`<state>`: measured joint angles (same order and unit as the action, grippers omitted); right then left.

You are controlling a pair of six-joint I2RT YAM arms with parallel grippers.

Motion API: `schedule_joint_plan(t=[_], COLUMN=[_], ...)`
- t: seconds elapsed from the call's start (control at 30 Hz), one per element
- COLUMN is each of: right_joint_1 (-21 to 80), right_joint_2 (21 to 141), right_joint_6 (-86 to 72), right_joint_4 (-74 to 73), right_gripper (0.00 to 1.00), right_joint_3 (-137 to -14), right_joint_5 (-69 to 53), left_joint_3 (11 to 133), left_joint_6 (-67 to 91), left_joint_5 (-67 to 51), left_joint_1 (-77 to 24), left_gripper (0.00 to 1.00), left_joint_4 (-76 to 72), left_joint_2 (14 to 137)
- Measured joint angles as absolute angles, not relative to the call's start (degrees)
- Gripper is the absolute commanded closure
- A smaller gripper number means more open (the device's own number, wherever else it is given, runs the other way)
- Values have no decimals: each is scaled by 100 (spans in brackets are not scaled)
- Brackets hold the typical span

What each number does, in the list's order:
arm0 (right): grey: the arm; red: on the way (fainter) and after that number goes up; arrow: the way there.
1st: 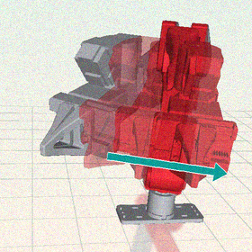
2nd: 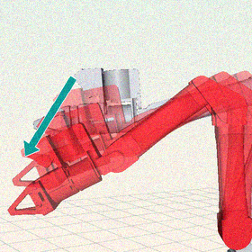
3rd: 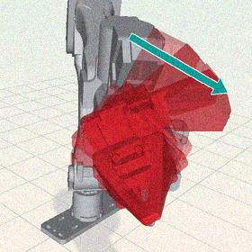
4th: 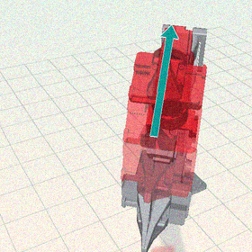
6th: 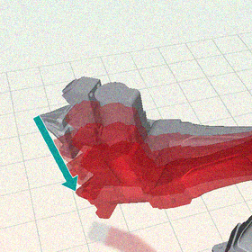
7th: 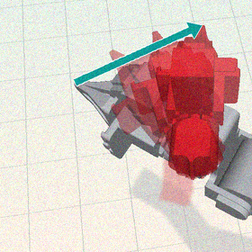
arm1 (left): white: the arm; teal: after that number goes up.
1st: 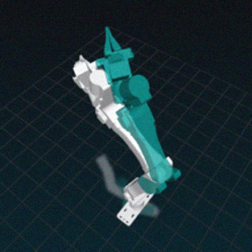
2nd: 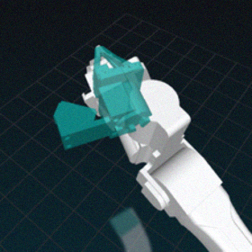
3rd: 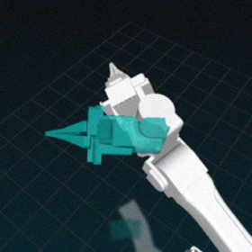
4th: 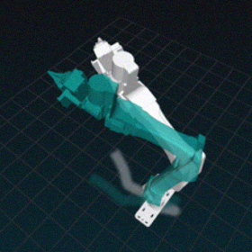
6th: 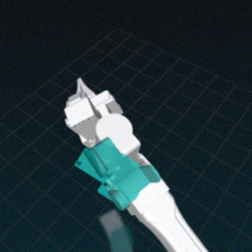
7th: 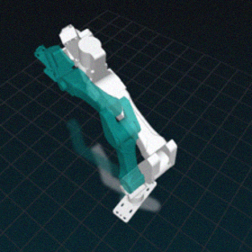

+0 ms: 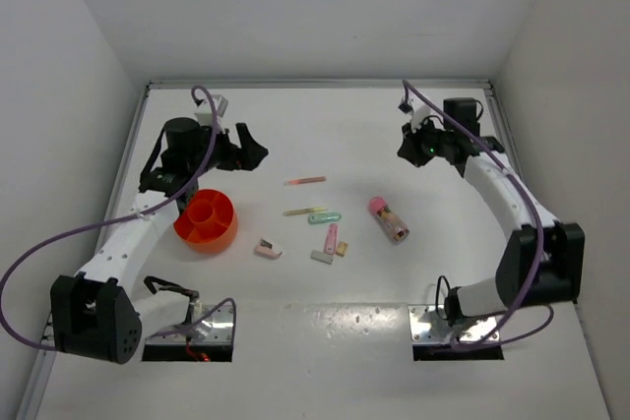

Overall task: Sort the stationery into containers
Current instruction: Pick up the stationery from the center of the board.

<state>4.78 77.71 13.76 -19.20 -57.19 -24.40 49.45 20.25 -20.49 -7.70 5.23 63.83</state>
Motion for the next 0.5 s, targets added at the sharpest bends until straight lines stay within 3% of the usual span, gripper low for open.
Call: schedule_joint_plan(t=[0.03, 0.1, 0.13, 0.2, 0.23, 0.3, 0.33, 0.4, 0.47, 0.5], right_joint_1=[497, 508, 519, 567, 591, 628, 661, 731, 884, 976], right_joint_2=[8029, 8759, 9157, 9979, 10252, 10490, 10510, 10508, 10508, 10508], right_joint_6=[1463, 1573, 1625, 1739, 1778, 1798, 1793, 1776, 1756, 1743], right_joint_4=[-2008, -2314, -2506, -2880, -2947, -3135, -3238, -3498, -3774, -3879], right_gripper=[93, 46, 31, 29, 29, 35, 40, 41, 36, 33], right_joint_3=[-5931, -6602, -7030, -7942, -8184, -8228, -8132, -7929, -7782, -7738], right_joint_5=[-2615, -2895, -2919, -2799, -2696, -2464, -2346, -2196, -2078, -2036], left_joint_3=[4976, 5017, 5019, 5022, 5028, 5052, 5068, 5100, 5127, 5129], left_joint_6=[2012, 2001, 1999, 2012, 2021, 2010, 1999, 1951, 1977, 1988], left_joint_5=[-2128, -2185, -2178, -2165, -2147, -2112, -2110, -2132, -2167, -2167], left_joint_1=[-849, -989, -1028, -1079, -1081, -1083, -1092, -1098, -1098, -1103], left_gripper=[0, 2, 16, 43, 76, 88, 79, 36, 5, 2], left_joint_4=[561, 631, 687, 781, 808, 812, 823, 832, 840, 843], left_joint_2=[6484, 6659, 6702, 6718, 6718, 6718, 6718, 6718, 6716, 6707])
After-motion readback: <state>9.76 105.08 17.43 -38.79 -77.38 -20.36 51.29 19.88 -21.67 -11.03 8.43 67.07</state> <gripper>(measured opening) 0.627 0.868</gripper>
